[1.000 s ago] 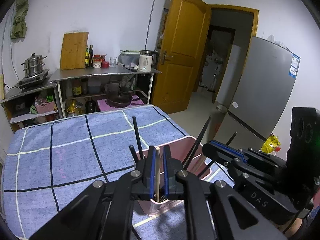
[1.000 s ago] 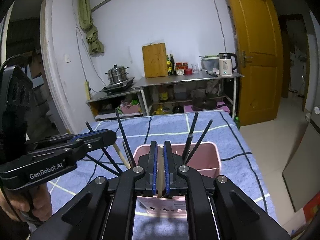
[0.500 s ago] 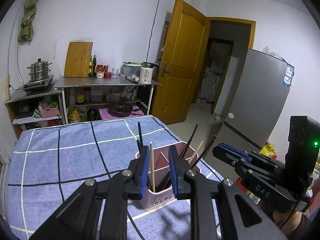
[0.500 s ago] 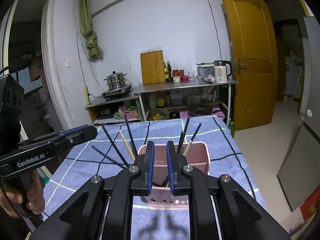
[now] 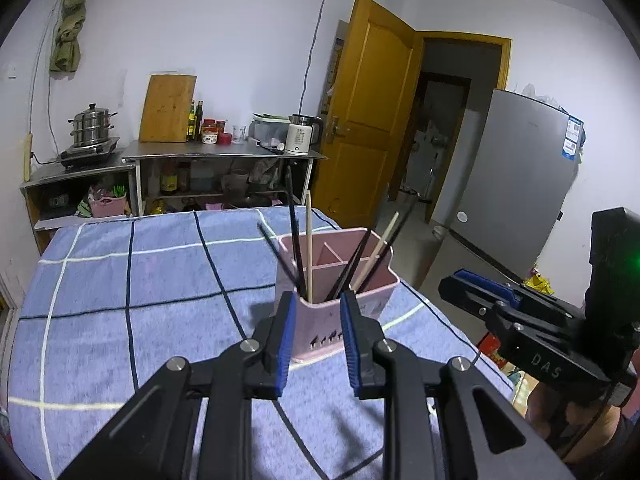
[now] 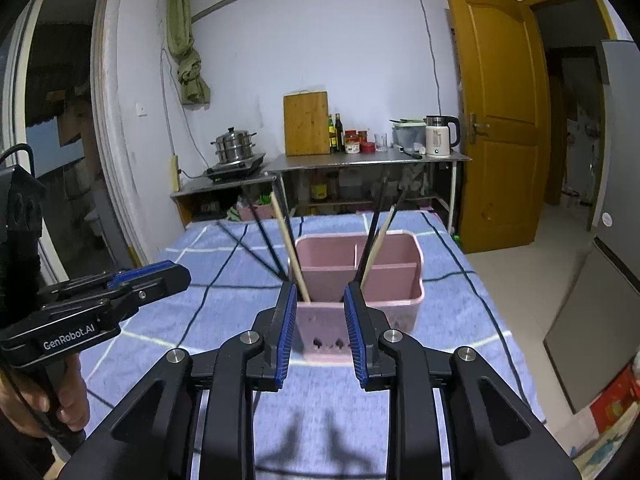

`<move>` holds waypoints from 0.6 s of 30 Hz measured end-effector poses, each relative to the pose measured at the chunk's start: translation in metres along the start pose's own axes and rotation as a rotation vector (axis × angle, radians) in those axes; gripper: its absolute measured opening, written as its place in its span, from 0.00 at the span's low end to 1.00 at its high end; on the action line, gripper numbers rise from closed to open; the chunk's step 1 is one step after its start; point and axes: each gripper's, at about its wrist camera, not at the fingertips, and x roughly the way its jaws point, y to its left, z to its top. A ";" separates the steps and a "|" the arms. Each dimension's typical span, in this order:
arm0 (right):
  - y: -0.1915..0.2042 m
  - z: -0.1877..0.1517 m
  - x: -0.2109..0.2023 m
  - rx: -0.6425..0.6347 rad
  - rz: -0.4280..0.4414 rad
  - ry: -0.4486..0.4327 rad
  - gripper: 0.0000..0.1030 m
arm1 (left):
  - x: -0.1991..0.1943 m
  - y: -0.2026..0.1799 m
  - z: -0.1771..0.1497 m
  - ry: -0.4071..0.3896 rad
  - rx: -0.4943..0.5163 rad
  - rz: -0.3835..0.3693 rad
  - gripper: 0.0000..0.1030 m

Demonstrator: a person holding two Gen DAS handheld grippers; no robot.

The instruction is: Organize utensils

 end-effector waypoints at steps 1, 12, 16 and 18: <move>0.001 -0.004 -0.001 0.001 -0.001 0.003 0.25 | -0.002 -0.001 -0.005 -0.007 0.005 0.012 0.29; 0.009 -0.053 -0.006 0.015 -0.027 0.015 0.27 | -0.016 -0.008 -0.056 -0.029 0.039 0.015 0.38; 0.010 -0.063 -0.011 0.009 -0.036 -0.001 0.29 | -0.016 -0.008 -0.072 -0.025 0.040 0.016 0.39; 0.011 -0.068 -0.014 0.010 -0.039 -0.012 0.30 | -0.017 -0.009 -0.078 -0.028 0.046 0.021 0.39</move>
